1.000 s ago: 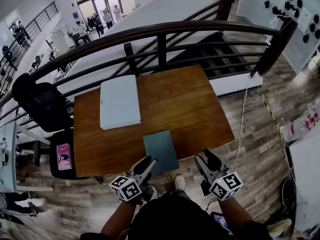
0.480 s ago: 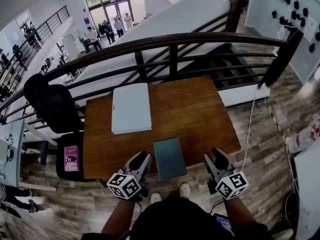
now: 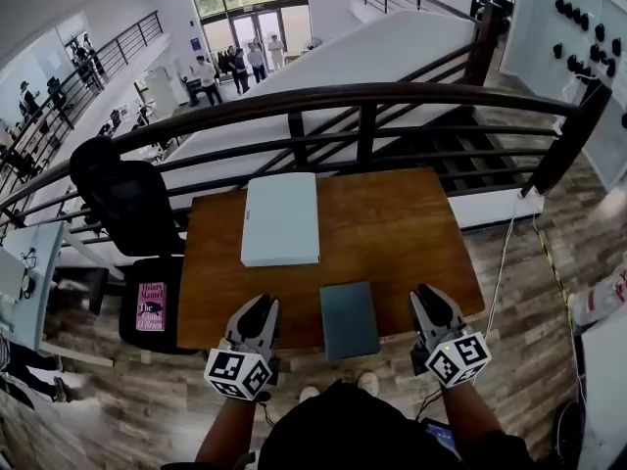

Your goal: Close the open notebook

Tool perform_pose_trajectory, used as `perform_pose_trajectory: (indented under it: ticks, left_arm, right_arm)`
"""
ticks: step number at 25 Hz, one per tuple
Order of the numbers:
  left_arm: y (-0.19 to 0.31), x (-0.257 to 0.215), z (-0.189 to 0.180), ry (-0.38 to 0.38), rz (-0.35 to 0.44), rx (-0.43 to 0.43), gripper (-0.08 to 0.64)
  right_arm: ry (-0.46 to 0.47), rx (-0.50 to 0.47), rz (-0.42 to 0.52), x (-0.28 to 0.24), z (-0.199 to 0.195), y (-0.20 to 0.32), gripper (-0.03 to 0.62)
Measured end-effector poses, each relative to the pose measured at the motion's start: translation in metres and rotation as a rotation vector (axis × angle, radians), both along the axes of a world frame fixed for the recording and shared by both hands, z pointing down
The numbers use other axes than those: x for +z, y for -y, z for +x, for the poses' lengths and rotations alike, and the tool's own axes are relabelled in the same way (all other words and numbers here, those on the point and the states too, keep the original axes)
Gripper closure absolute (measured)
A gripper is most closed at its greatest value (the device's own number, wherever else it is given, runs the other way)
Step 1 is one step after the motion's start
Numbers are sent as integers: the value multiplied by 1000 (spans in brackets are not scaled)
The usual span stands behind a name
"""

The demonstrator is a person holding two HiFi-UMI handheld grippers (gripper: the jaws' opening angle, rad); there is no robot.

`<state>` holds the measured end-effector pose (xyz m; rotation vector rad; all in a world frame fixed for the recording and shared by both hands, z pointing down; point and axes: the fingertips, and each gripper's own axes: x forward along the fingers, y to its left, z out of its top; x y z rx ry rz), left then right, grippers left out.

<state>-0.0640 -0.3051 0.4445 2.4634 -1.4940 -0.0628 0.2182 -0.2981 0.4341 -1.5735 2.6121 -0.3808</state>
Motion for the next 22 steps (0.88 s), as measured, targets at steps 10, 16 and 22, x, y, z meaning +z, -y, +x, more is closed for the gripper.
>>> perform_pose_trajectory:
  ticks: [10, 16, 22]
  left_arm:
    - [-16, -4, -53, 1, 38, -114, 511]
    - [-15, -8, -74, -29, 50, -172, 514]
    - [-11, -14, -73, -40, 56, -174, 514]
  right_arm:
    - [-11, -57, -20, 5, -18, 21, 595]
    - [-15, -100, -12, 3, -32, 36, 597]
    - [-19, -127, -6, -4, -39, 44, 597]
